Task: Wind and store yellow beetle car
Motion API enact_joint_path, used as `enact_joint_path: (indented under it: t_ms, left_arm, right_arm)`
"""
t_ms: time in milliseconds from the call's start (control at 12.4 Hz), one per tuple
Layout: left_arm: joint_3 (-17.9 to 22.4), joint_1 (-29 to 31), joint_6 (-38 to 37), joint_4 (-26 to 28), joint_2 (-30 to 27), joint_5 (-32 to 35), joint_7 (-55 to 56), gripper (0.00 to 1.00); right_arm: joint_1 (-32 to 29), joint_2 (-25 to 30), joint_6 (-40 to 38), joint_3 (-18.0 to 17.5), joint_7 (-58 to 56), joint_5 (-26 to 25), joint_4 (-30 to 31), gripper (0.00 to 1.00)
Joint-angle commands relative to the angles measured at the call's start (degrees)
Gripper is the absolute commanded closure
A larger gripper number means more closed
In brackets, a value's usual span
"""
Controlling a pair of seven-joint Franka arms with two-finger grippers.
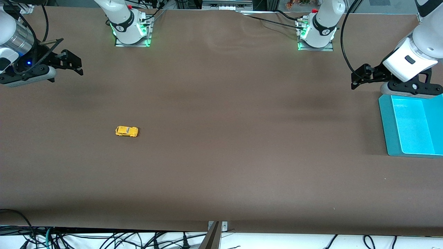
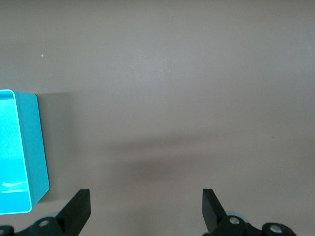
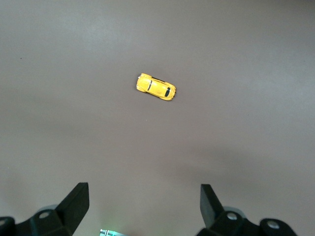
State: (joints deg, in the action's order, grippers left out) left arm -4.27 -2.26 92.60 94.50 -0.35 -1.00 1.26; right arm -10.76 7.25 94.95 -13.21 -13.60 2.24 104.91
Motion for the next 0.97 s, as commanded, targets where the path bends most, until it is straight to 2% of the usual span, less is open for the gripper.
enact_joint_path:
  t_ms: [0, 564, 725, 886]
  left_arm:
    - [-0.21, 0.42, -1.28, -1.42, 0.26, -0.23, -1.09, 0.00]
    - [-0.21, 0.42, -1.28, -1.42, 0.26, -0.23, -1.09, 0.00]
    - [-0.21, 0.42, -1.28, -1.42, 0.26, -0.23, -1.09, 0.00]
    - [-0.21, 0.42, -1.28, -1.42, 0.26, -0.23, -1.09, 0.00]
  right_arm:
    - [-0.31, 0.57, -1.26, -0.06, -0.11, 0.84, -0.32, 0.00]
    - [-0.31, -0.05, 4.61, -0.15, -0.37, 0.67, 4.33, 0.00]
    - [-0.31, -0.84, 8.12, -0.59, -1.16, 0.23, 7.57, 0.00]
    - [-0.31, -1.89, 14.26, -1.73, -8.07, -0.12, 11.79, 0.00]
